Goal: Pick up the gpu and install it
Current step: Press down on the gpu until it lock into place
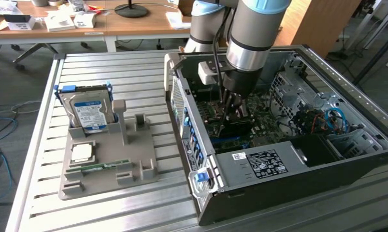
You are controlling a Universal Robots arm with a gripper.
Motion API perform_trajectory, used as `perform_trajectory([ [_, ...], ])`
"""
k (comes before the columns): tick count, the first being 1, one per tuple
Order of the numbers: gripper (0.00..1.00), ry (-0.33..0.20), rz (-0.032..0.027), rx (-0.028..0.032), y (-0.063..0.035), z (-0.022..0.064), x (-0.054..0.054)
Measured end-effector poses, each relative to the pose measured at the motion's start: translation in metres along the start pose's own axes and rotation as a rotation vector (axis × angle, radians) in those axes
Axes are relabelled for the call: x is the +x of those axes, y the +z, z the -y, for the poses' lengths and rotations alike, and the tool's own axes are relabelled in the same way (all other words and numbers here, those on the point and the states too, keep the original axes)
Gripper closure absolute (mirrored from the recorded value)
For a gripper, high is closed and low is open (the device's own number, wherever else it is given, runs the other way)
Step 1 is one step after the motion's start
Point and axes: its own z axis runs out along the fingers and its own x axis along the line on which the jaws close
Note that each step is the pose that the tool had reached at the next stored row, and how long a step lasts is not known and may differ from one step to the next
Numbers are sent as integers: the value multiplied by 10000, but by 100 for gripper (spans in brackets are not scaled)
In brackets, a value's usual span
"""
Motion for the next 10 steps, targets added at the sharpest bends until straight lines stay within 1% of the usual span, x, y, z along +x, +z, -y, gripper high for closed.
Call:
perform_trajectory([
  [10,89,-2,-4,0,10,0,0],
])
